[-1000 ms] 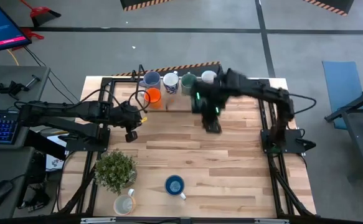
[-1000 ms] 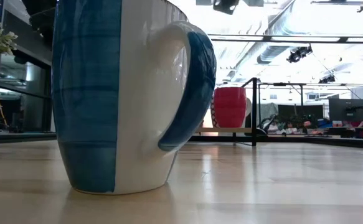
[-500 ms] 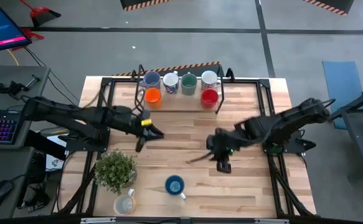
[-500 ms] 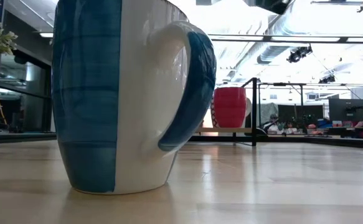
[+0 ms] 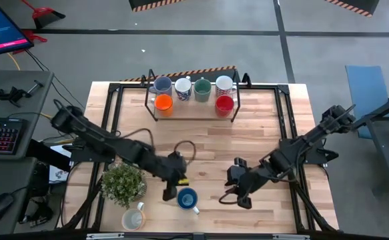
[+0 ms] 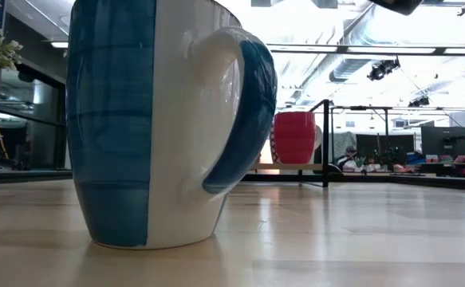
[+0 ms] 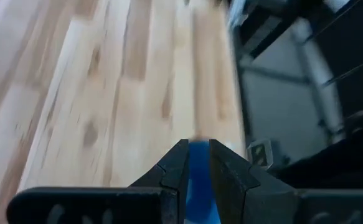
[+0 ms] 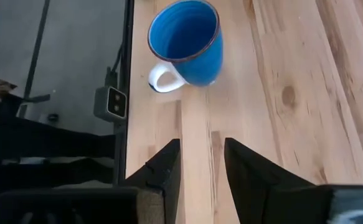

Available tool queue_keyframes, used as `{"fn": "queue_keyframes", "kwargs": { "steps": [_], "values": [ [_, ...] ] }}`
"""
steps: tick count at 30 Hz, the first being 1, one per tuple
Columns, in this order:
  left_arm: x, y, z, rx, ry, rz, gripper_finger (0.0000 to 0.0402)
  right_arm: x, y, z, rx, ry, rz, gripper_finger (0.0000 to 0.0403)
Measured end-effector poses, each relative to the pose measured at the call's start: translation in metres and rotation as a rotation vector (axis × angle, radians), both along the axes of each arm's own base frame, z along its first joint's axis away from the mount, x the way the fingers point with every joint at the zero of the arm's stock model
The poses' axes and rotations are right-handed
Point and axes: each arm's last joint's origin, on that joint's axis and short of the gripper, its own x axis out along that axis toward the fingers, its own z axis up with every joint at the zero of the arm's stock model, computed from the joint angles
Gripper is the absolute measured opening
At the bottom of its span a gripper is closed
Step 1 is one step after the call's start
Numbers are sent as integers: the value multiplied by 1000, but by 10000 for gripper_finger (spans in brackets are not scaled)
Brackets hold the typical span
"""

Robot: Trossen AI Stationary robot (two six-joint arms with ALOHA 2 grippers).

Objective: Place coffee mugs
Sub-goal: Put the dark blue mug on the shelf

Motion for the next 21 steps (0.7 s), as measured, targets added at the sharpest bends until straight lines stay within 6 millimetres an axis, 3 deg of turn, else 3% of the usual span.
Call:
{"fn": "queue_keyframes", "kwargs": {
  "steps": [4, 10, 16, 21],
  "values": [
    [10, -16, -2, 67, 137, 7, 51, -6, 8, 0, -4, -10, -13, 103],
    [27, -31, -12, 147, 204, -33, 51, -16, 17, -2, -58, -8, -17, 103],
    [32, -34, -32, 193, 287, -40, 51, -28, 24, -5, -62, 47, -46, 103],
    [32, -32, -34, 206, 297, -45, 54, -36, 31, -6, -66, 46, -73, 103]
  ]
}}
